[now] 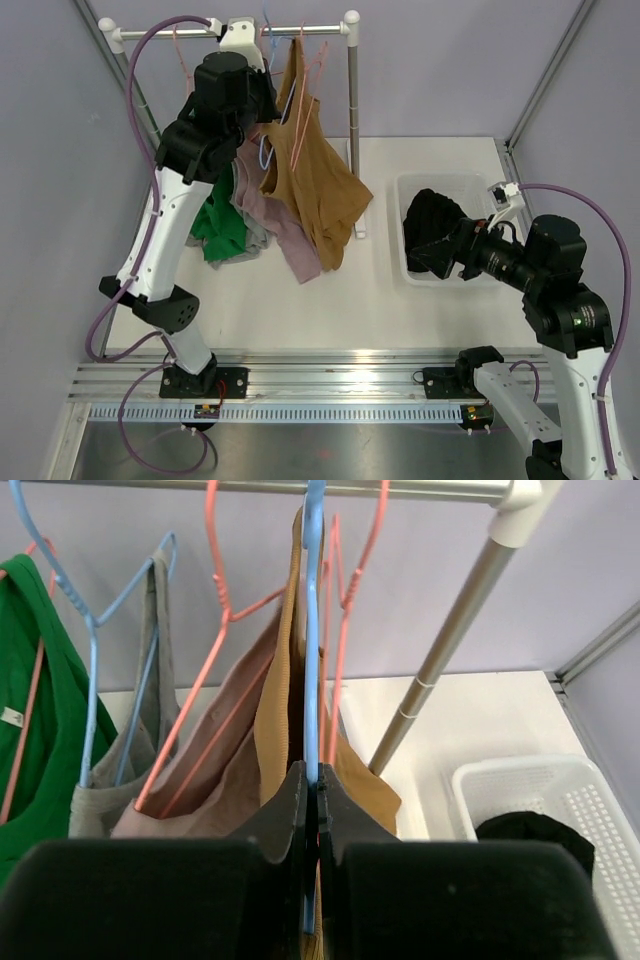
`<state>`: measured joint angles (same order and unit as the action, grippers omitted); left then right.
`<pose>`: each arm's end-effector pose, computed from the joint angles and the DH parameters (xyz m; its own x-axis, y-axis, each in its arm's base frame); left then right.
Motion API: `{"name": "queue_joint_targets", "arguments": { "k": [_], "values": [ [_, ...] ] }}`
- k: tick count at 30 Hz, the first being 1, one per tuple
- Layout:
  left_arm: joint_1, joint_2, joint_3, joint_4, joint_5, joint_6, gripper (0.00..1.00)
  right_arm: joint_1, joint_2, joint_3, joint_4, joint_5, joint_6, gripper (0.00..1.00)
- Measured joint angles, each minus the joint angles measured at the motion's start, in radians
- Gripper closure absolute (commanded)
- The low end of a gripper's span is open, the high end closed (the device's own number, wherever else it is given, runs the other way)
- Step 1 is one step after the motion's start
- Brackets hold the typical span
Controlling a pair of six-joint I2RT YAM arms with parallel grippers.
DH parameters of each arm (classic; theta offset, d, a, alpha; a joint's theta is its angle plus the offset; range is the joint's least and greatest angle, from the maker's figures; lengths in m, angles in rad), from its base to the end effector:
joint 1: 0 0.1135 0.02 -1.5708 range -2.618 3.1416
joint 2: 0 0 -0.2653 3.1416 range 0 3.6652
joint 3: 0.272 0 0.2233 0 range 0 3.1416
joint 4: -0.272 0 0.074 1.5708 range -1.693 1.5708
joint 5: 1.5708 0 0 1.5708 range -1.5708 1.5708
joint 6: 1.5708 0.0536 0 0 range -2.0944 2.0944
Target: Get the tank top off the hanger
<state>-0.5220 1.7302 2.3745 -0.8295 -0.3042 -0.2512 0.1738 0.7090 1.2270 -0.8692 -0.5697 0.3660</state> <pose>0.2863 -0.1462 0.5295 -0.2094 -0.1531 -0.9658 0.1739 0.9661 -0.1909 0.0813 0.0436 0.4039 -0.5470 0.2099 -0.8104 -0.4805 0.7140 0.5093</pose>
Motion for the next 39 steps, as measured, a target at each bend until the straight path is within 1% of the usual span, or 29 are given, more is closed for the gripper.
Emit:
{"name": "queue_joint_targets", "arguments": {
  "k": [3, 6, 10, 14, 16, 19, 23, 28, 30, 31, 33, 35, 36, 37, 39],
  "values": [
    [-0.013, -0.017, 0.000, -0.031, -0.012, -0.009, 1.00, 0.000, 0.000, 0.017, -0.002, 0.000, -0.003, 0.12],
    [-0.013, -0.068, -0.027, -0.069, -0.014, -0.017, 1.00, 0.000, 0.001, 0.033, -0.005, 0.001, -0.006, 0.12],
    [-0.013, -0.225, -0.185, -0.066, -0.006, -0.032, 1.00, 0.000, 0.011, 0.062, -0.004, 0.001, -0.011, 0.09],
    [-0.016, -0.439, -0.354, -0.054, 0.010, -0.052, 1.00, 0.000, 0.042, 0.085, 0.015, 0.000, -0.013, 0.02],
    [-0.016, -0.543, -0.433, -0.035, 0.027, -0.063, 1.00, 0.000, 0.057, 0.087, 0.027, 0.000, -0.013, 0.01],
    [-0.016, -0.682, -0.488, -0.037, 0.072, -0.080, 1.00, 0.000, 0.087, 0.087, 0.047, -0.005, -0.014, 0.01],
    [-0.016, -0.833, -0.555, -0.032, 0.162, -0.095, 1.00, 0.000, 0.134, 0.093, 0.089, -0.056, -0.006, 0.01],
    [-0.016, -1.024, -0.756, -0.045, 0.319, -0.105, 1.00, 0.000, 0.204, 0.094, 0.224, -0.211, 0.069, 0.01],
    [-0.016, -1.089, -0.865, -0.049, 0.393, -0.116, 1.00, 0.008, 0.233, 0.091, 0.292, -0.261, 0.111, 0.00],
    [-0.016, -1.124, -0.928, -0.044, 0.425, -0.124, 1.00, 0.020, 0.245, 0.088, 0.318, -0.262, 0.123, 0.01],
    [-0.016, -1.185, -1.046, -0.047, 0.485, -0.143, 1.00, 0.086, 0.274, 0.077, 0.355, -0.240, 0.140, 0.01],
    [-0.016, -1.236, -1.143, -0.031, 0.533, -0.169, 1.00, 0.213, 0.297, 0.069, 0.363, -0.160, 0.140, 0.01],
    [-0.016, -1.262, -1.192, -0.026, 0.557, -0.189, 1.00, 0.277, 0.307, 0.064, 0.369, -0.120, 0.142, 0.03],
    [-0.016, -1.286, -1.238, -0.012, 0.582, -0.210, 1.00, 0.342, 0.312, 0.052, 0.385, -0.068, 0.143, 0.10],
    [-0.016, -1.321, -1.316, 0.023, 0.624, -0.254, 1.00, 0.435, 0.312, 0.009, 0.425, 0.033, 0.152, 0.14]
  ]
}}
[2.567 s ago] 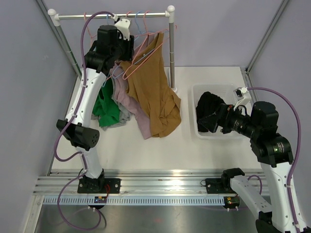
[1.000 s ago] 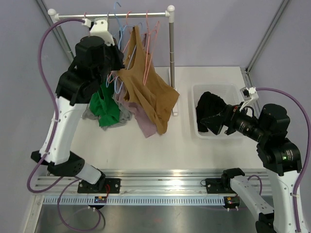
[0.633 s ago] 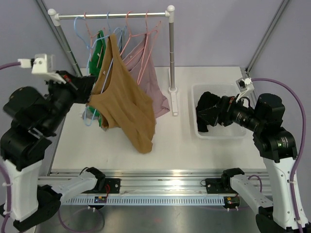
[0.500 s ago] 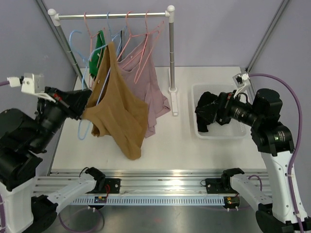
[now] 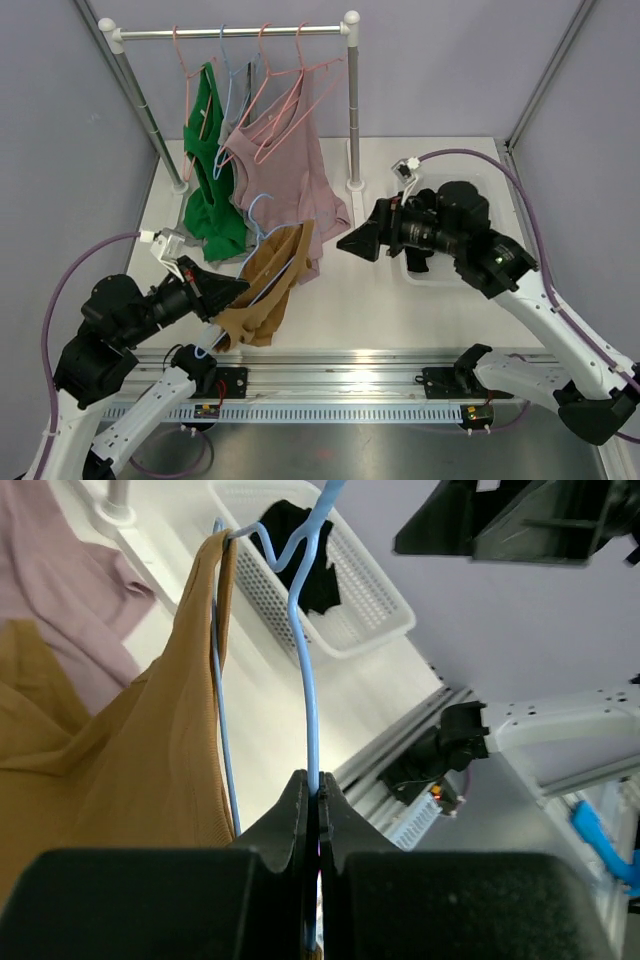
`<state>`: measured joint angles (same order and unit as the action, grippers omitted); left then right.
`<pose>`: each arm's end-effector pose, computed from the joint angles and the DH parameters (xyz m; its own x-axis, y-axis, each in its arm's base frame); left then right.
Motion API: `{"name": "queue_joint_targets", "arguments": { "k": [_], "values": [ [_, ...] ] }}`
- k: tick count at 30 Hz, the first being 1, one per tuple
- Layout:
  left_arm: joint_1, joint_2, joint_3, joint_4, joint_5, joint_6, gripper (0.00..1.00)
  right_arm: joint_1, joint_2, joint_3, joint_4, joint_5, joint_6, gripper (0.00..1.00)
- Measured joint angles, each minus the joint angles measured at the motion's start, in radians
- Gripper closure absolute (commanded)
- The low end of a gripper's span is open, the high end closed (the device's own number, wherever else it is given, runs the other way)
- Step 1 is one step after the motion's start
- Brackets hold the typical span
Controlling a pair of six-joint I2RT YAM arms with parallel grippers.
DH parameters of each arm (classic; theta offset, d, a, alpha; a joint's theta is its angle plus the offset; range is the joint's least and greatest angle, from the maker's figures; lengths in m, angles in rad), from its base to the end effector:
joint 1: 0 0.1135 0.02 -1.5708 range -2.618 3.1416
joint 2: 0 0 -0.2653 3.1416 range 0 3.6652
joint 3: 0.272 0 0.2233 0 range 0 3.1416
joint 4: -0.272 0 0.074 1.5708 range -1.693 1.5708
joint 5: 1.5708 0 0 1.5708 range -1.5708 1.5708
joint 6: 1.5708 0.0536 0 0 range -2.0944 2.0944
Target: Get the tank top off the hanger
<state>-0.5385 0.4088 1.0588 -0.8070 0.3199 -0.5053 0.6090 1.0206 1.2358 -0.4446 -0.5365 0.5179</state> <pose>0.0213 -0.0323 0.3774 -0.4822 -0.2472 -0.8405 0.5943 0.6125 -0.5211 0.1447 0.1343 0.4169 -0.6076 0.0950 -0.7886 -0.6896 0.4295 0.5831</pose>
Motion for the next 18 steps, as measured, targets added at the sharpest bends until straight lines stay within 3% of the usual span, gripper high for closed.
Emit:
{"name": "queue_joint_targets", "arguments": {
  "k": [8, 13, 18],
  "values": [
    [0.000, -0.056, -0.192, 0.180, 0.082, -0.185, 1.00, 0.263, 0.110, -0.104, 0.126, 0.392, 0.006, 0.28],
    [0.000, -0.076, -0.219, 0.238, 0.095, -0.257, 1.00, 0.280, 0.196, -0.108, 0.171, 0.559, -0.029, 0.44],
    [0.000, -0.082, -0.222, 0.274, 0.098, -0.286, 1.00, 0.280, 0.271, -0.104, 0.191, 0.623, -0.060, 0.45]
  ]
}}
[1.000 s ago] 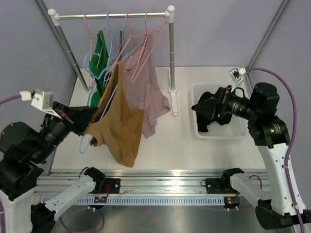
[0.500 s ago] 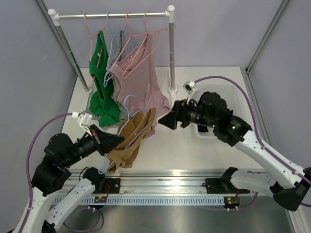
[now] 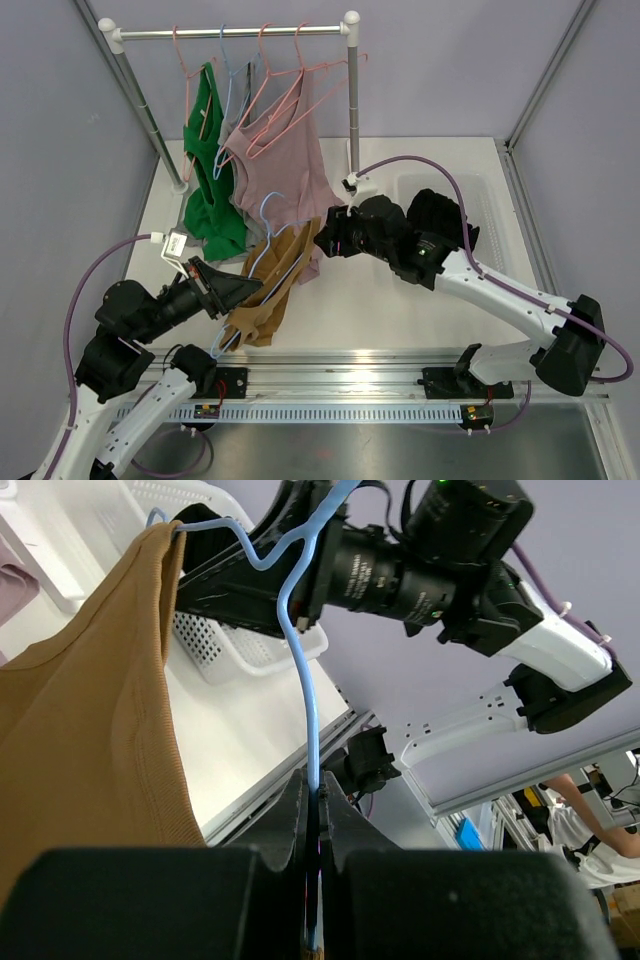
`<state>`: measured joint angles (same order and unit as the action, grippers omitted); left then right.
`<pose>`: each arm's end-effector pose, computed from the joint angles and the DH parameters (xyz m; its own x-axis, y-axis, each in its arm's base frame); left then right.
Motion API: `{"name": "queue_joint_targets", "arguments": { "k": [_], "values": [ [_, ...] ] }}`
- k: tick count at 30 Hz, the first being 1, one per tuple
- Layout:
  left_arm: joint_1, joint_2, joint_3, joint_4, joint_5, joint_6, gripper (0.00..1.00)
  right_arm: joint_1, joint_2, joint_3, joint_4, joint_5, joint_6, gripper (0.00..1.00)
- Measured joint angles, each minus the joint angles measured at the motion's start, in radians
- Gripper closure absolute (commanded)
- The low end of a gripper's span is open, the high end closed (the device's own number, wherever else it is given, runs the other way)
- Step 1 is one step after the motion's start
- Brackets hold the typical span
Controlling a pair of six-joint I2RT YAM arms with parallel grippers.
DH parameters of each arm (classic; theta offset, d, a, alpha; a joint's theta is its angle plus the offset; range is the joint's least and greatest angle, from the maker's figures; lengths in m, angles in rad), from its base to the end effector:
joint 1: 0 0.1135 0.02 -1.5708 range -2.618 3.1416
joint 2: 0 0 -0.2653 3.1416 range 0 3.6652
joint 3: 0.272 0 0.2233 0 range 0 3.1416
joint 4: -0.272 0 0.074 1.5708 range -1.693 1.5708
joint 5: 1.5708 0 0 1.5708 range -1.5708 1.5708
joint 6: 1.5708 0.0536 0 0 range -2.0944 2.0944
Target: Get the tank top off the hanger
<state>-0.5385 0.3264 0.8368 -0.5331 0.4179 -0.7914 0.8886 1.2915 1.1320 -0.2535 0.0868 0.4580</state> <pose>0.0318 -0.0443 0.3532 -0.5949 -0.4019 -0.6961 0.5604 0.4135 -0.7176 0.1836 0.2186 0.3425 -0.5467 0.0256 -0.8369 -0.5368 0.7564 0.3738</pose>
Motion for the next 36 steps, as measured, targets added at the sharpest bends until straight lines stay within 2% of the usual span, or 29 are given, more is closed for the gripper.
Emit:
{"name": "queue_joint_targets", "arguments": {
  "k": [8, 15, 18, 19, 22, 23, 24, 25, 26, 32, 36],
  "values": [
    [0.000, 0.000, -0.002, 0.007, 0.000, -0.003, 1.00, 0.000, 0.021, 0.000, 0.036, -0.004, -0.009, 0.36],
    [0.000, 0.000, -0.002, 0.010, 0.001, -0.003, 1.00, 0.000, 0.015, 0.002, 0.081, -0.029, -0.009, 0.39],
    [0.000, 0.000, -0.002, 0.010, 0.001, -0.003, 1.00, 0.000, 0.024, 0.010, 0.087, -0.033, -0.010, 0.46],
    [0.000, 0.000, -0.002, 0.010, 0.001, -0.003, 1.00, 0.000, 0.031, 0.016, 0.087, -0.035, -0.010, 0.55],
    [0.000, 0.000, -0.002, 0.010, 0.002, -0.003, 1.00, 0.000, 0.054, 0.035, 0.093, -0.036, -0.016, 0.65],
    [0.000, 0.000, -0.002, 0.010, 0.002, -0.003, 1.00, 0.000, 0.062, 0.040, 0.093, -0.037, -0.018, 0.76],
    [0.000, 0.000, -0.002, 0.010, 0.002, -0.003, 1.00, 0.000, 0.069, 0.044, 0.094, -0.037, -0.021, 0.80],
    [0.000, 0.000, -0.002, 0.009, 0.002, -0.003, 1.00, 0.000, 0.075, 0.048, 0.092, -0.035, -0.024, 0.88],
    [0.000, 0.000, -0.002, 0.008, 0.002, -0.003, 1.00, 0.000, 0.080, 0.052, 0.091, -0.032, -0.031, 1.00],
    [0.000, 0.003, 0.013, -0.050, -0.006, 0.041, 1.00, -0.003, 0.086, 0.059, 0.054, 0.085, -0.069, 1.00],
    [0.000, 0.022, 0.049, -0.102, 0.014, 0.108, 1.00, -0.086, 0.096, 0.070, -0.010, 0.142, -0.077, 1.00]
  ]
}}
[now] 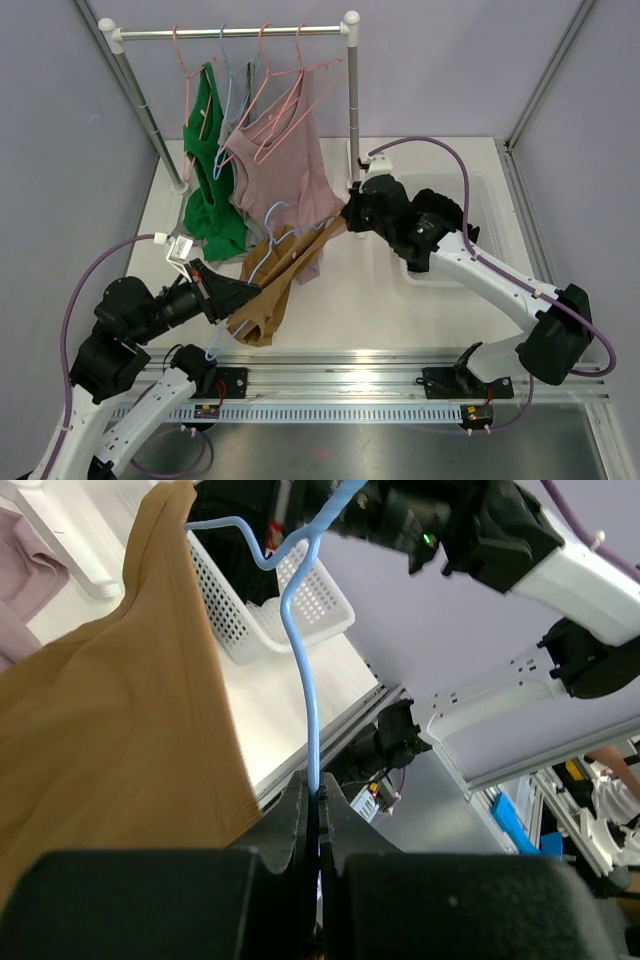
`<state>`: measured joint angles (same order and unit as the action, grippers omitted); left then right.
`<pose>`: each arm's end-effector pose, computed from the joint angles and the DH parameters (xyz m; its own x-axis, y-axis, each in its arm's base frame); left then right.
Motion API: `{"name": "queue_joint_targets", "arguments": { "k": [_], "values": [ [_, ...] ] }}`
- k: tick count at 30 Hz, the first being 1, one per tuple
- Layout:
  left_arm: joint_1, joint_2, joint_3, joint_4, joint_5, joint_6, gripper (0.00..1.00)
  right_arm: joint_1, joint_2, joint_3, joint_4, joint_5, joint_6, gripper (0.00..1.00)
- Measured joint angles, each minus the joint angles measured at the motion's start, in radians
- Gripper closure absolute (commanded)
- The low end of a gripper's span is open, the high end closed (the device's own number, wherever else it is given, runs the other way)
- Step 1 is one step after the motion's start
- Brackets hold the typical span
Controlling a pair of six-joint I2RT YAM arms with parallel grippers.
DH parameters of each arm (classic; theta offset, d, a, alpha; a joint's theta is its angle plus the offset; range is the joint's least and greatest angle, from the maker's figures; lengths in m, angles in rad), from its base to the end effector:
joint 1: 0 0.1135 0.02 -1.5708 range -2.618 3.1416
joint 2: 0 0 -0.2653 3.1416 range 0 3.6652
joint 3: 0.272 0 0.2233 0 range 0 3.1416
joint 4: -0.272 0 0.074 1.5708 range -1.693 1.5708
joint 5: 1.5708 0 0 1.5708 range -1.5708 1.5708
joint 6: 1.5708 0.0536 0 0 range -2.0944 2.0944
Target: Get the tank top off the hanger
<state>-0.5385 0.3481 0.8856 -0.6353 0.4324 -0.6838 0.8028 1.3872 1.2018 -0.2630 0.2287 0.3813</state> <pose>0.0286 -0.0433 0.3537 -0.5853 -0.3185 -0.7456 0.5855 0.4701 -0.6604 0.2225 0.2129 0.3389 -0.4874 0.0170 -0.8730 -0.4064 0.8805 0.2441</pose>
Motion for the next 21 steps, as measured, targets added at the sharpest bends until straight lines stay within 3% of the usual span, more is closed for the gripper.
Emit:
{"name": "queue_joint_targets", "arguments": {
  "k": [7, 12, 16, 21],
  "values": [
    [0.000, 0.003, 0.019, 0.006, 0.063, 0.048, 1.00, -0.133, 0.040, 0.039, -0.097, -0.011, 0.001, 1.00],
    [0.000, 0.016, 0.081, 0.103, 0.137, 0.045, 1.00, -0.133, -0.126, 0.008, -0.137, -0.131, 0.021, 1.00],
    [0.000, 0.023, 0.091, 0.337, 0.176, 0.016, 1.00, -0.138, -0.294, 0.083, -0.187, -0.246, 0.031, 1.00],
    [0.000, 0.090, 0.104, 0.740, 0.164, -0.018, 1.00, -0.142, -0.354, 0.364, -0.297, -0.328, 0.018, 1.00]
  ]
}}
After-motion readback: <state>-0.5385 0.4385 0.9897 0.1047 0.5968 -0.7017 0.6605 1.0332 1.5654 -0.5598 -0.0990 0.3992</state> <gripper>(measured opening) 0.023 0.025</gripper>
